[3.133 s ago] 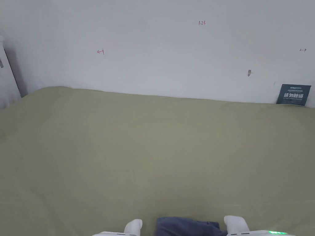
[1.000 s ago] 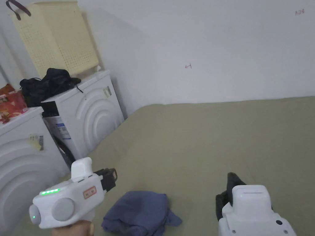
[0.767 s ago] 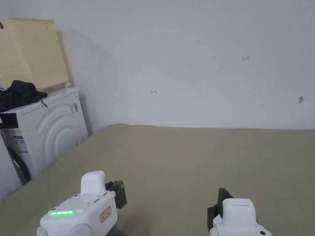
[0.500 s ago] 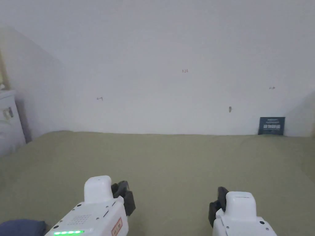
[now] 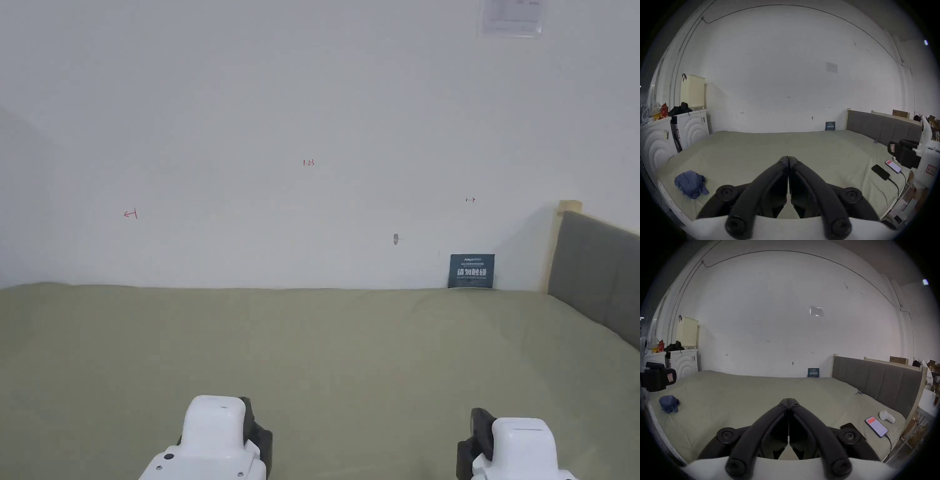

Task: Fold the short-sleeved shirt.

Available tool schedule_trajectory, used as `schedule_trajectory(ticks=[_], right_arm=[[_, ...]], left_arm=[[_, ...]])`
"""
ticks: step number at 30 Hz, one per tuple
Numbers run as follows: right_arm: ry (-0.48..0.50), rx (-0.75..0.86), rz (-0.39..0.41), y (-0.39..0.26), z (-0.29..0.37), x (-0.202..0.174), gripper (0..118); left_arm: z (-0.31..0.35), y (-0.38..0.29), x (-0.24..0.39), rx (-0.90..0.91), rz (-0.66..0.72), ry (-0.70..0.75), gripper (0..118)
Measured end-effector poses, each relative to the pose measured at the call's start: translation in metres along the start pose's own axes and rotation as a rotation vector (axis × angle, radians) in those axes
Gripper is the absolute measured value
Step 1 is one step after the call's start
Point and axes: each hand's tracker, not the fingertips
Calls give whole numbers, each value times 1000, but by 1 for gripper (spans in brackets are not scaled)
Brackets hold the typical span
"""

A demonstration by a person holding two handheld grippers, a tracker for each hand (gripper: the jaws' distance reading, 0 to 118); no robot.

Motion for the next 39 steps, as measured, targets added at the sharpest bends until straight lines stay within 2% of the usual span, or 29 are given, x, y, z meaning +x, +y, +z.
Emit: schedule_trajectory(ticks=[3,8,9,10,11,12,13,14,15,17,21,27,33,39], right_arm=[[7,11,10,7,0,-2,0],[-3,18,-1,24,1,-3,2],[4,17,-7,27,2,-3,10],[21,24,-17,28,2,-1,27],[31,33,-25,30,3,-1,56],[37,37,-24,31,4,-2,102],[34,38,-20,31,3,-4,102],[30,28,-14,31,1,-5,113],[27,14,-15,25,4,-4,117],[38,56,-3,18,9,-6,118],[46,26,2,26,9,-7,118],[107,20,-69,33,7,-5,118],[4,-9,-44,34,1,-13,118],[-4,-13,-39,38,2,-11,118]], left_arm=[[0,4,-6,-13,33,11,4],[11,15,-16,48,32,46,19],[14,17,-19,61,35,38,46],[17,19,-20,65,43,38,77],[16,21,-22,71,53,42,106],[17,22,-23,70,66,50,118],[16,21,-25,73,76,60,118],[19,19,-26,85,89,68,118],[19,19,-30,107,104,56,118],[18,21,-32,96,111,61,118],[23,22,-36,95,115,103,118],[31,29,-43,101,91,128,118],[32,30,-46,85,104,142,118],[32,28,-47,61,105,131,118]])
